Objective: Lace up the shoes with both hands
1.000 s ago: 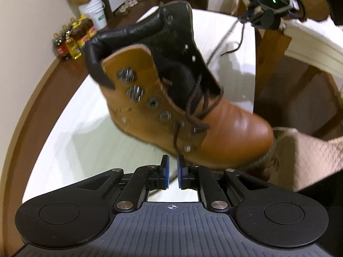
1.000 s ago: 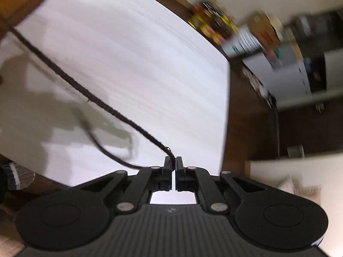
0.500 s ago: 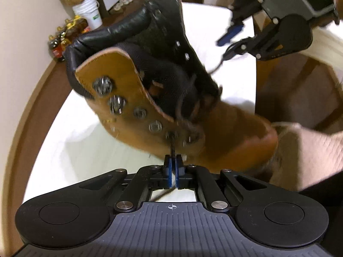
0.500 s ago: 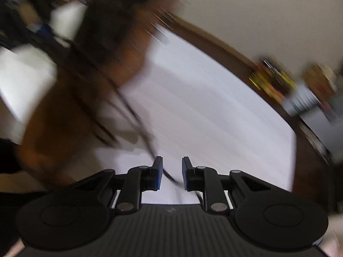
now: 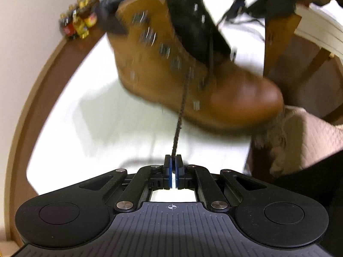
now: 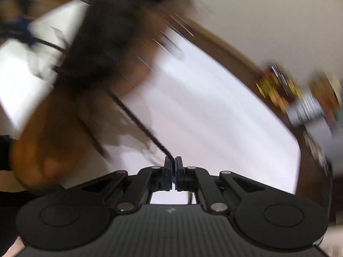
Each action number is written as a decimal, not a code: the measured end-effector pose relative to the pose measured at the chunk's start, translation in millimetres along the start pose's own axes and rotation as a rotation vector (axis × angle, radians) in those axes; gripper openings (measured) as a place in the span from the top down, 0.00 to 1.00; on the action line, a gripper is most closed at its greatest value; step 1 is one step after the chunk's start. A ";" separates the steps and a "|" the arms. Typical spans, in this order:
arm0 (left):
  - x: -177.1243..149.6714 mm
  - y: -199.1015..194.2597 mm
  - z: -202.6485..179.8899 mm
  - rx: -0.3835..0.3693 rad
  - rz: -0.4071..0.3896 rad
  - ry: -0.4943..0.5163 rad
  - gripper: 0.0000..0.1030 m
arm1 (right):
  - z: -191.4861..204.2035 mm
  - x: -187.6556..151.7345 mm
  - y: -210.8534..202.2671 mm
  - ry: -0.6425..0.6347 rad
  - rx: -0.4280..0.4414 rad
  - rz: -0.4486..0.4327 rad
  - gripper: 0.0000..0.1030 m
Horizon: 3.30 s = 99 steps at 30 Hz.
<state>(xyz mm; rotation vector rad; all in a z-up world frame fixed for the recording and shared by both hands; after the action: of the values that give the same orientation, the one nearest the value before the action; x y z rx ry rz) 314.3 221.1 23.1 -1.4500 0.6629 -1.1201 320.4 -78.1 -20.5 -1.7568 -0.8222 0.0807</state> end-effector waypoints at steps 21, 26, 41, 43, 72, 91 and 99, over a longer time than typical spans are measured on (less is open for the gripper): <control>15.7 -18.6 2.4 -0.025 -0.068 -0.060 0.89 | 5.0 -4.4 4.5 0.019 0.124 0.042 0.79; 56.6 -8.7 -6.2 -0.042 -0.165 -0.028 0.86 | 28.1 31.7 -1.9 -0.120 0.165 -0.079 0.74; 82.0 20.4 -18.8 0.014 -0.139 0.035 0.97 | 29.7 64.0 6.4 -0.185 0.174 -0.140 0.97; 79.9 22.1 -19.1 0.016 -0.125 0.027 0.98 | 20.8 64.0 9.1 -0.138 0.176 -0.128 0.98; 31.0 -6.4 -11.9 0.021 -0.120 -0.118 0.93 | -21.0 5.9 -58.5 1.380 1.391 -0.152 0.90; 53.5 -10.2 -46.9 0.032 -0.132 0.018 0.92 | -1.5 -56.9 -64.4 0.668 0.533 -0.070 0.73; 48.5 -14.2 -54.1 0.042 -0.103 0.028 0.92 | 32.7 -24.6 -48.9 0.481 0.519 -0.111 0.79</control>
<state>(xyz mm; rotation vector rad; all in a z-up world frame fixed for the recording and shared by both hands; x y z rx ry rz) 281.7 158.4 45.3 -1.4485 0.5861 -1.2285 263.7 -59.3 1.7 -1.1676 -0.4854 -0.1833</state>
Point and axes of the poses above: each gripper's, at about its wrist camera, not at the fingertips, and y roughly the way its jaws point, z to its left, x to its top, the point moved 4 cm from there along y, roughly the way its jaws point, and after that the axes turned 5 degrees about y, right-handed, at the moved point
